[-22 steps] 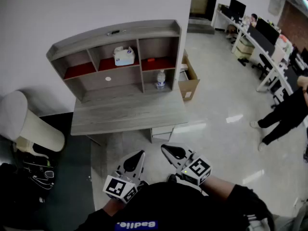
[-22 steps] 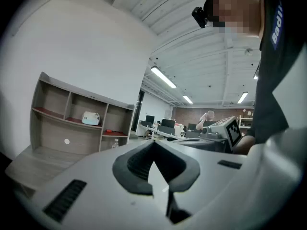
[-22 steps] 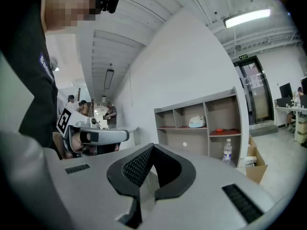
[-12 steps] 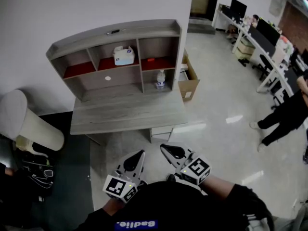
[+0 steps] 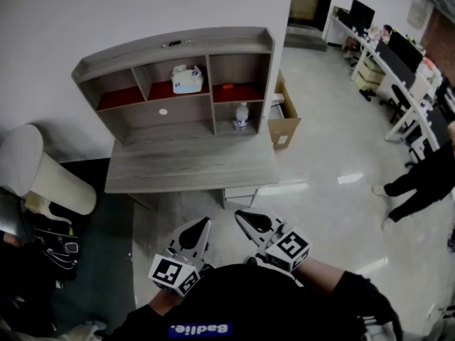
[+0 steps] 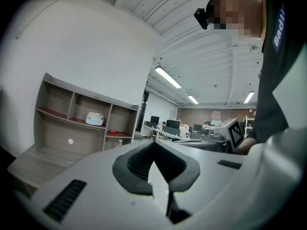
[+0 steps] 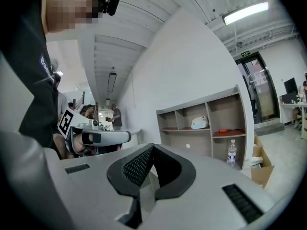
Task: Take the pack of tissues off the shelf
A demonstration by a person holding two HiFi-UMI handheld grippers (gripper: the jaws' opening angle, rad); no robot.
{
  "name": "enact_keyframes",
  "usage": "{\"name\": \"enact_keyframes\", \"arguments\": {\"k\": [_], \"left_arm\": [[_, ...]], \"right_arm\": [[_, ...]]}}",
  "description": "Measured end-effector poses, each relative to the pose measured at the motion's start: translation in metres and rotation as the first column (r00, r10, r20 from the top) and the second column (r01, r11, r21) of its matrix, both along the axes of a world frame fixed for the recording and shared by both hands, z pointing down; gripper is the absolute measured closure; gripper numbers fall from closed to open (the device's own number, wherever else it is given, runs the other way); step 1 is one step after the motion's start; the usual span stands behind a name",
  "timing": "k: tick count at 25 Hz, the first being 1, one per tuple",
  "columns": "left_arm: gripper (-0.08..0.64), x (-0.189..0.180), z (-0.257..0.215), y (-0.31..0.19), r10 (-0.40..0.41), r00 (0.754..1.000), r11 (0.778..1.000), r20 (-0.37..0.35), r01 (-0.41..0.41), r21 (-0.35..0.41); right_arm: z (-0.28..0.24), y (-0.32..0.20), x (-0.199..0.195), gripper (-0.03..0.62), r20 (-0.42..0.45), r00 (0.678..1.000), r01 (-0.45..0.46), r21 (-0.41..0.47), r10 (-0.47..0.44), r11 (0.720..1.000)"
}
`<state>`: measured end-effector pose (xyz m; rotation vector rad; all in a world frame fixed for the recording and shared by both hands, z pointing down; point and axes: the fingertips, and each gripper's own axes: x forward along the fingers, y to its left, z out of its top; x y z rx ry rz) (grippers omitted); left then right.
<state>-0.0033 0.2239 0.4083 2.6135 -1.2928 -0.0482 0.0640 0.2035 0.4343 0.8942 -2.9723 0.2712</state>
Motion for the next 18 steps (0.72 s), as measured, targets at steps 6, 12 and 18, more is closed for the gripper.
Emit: {"name": "enact_keyframes", "arguments": {"k": [6,12,18], "left_arm": [[0.558,0.016,0.001,-0.015,-0.061,0.998,0.998,0.005,0.061,0.009],[0.558,0.027,0.008,-0.031,-0.116,0.993,0.993,0.017,0.116,0.008],[0.558,0.023,0.009,-0.066,-0.132,0.991,0.991,0.016,0.132,0.025]], "right_arm": [[0.002,-0.017,0.017,0.563,0.011,0.999,0.05,0.009,-0.05,0.999],[0.017,-0.034,0.039,0.563,0.013,0.997,0.071,-0.016,-0.07,0.997],[0.025,-0.058,0.04,0.563,0.0,0.997,0.072,-0.018,-0.072,0.997]]}}
